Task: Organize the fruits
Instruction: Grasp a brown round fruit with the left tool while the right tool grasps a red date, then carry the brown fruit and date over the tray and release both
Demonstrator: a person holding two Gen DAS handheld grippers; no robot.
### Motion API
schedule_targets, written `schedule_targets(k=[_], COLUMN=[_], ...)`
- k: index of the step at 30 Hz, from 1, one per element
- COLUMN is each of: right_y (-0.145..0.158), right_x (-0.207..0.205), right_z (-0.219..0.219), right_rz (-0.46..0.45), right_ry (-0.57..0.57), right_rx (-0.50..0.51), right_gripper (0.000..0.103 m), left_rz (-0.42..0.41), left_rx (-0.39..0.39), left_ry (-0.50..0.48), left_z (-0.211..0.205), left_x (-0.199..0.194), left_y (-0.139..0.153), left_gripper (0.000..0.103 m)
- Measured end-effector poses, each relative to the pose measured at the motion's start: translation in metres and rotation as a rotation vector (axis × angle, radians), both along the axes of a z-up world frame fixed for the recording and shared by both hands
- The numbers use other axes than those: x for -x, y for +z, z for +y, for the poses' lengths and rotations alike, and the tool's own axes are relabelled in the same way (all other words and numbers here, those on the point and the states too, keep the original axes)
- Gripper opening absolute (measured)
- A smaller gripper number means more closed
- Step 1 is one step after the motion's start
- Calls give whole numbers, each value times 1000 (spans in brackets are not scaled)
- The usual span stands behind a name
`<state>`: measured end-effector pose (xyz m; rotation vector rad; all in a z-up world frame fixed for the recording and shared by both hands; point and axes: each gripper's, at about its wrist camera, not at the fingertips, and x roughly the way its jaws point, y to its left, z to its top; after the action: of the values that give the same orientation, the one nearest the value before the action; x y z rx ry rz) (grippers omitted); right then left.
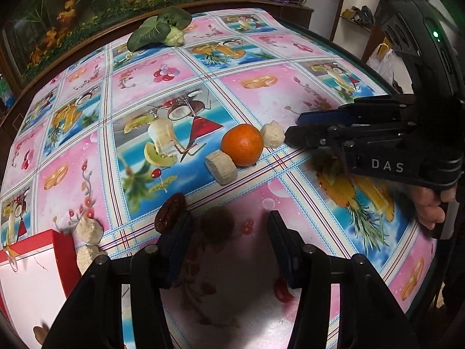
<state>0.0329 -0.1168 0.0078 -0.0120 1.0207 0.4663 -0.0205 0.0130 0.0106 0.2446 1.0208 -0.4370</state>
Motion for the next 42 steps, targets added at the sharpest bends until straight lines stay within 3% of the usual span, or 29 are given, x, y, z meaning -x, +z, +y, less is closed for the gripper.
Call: schedule_targets(k=[8,20,31,37,42], right_y=[0,8,18,31,35], right_x=[1,3,7,23,47], right_z=[5,0,-1,37,104], right_rz=[-23,-50,-78,-99,-91], right_ry=[10,-13,-52,50,195], right_rx=[6,-21,-113,-201,-241], right_gripper=[23,19,19,19,19], left_rz=[1,-46,-91,-100,-108], left_rx=[2,-10,-67,-92,-102], left_ry=[-26,22,84,183,245], left_z=[-4,1,50,98,130], left_x=[1,16,49,62,73], left_y=[1,14,34,34,36], left_gripper=[23,22,22,22,22])
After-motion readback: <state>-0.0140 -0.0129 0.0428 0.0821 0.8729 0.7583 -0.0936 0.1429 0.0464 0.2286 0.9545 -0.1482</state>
